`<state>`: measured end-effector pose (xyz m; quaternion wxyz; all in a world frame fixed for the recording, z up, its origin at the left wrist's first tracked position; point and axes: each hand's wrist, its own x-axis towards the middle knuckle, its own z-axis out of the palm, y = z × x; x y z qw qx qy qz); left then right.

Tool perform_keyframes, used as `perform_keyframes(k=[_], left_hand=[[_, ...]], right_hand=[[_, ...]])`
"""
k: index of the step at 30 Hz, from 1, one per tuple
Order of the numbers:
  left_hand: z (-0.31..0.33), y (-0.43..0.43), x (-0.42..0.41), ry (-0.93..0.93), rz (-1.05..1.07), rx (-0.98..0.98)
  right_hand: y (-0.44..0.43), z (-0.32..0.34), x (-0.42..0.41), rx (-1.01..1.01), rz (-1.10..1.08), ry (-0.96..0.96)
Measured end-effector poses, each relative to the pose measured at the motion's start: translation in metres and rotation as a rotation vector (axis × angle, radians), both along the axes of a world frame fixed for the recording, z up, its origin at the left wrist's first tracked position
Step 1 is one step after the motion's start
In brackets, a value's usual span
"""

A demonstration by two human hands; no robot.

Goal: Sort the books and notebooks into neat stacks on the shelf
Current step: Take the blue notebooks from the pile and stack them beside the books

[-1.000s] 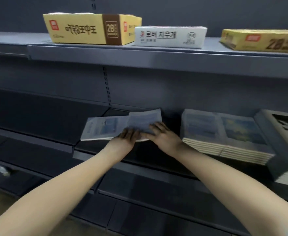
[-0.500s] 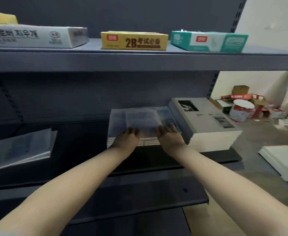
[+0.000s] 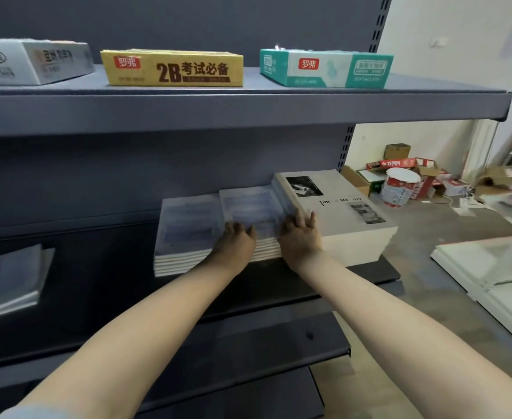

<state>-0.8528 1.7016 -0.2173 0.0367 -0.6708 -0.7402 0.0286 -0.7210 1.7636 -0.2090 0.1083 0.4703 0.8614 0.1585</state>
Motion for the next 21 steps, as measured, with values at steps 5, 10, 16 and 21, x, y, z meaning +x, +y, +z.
perform_keyframes(k=[5, 10, 16, 21], left_hand=[[-0.003, 0.006, -0.002, 0.044, 0.012, -0.018], [-0.003, 0.002, -0.006, -0.064, 0.018, -0.04], [-0.011, -0.026, -0.022, -0.177, -0.008, -0.019], [-0.02, -0.074, -0.069, -0.143, 0.097, 0.034]], right_hand=[[0.007, 0.0, -0.001, 0.003, 0.022, 0.054], [0.005, 0.001, -0.001, 0.004, 0.01, 0.062], [-0.005, 0.006, -0.003, -0.017, -0.023, 0.048], [-0.03, -0.001, -0.028, 0.033, 0.179, 0.214]])
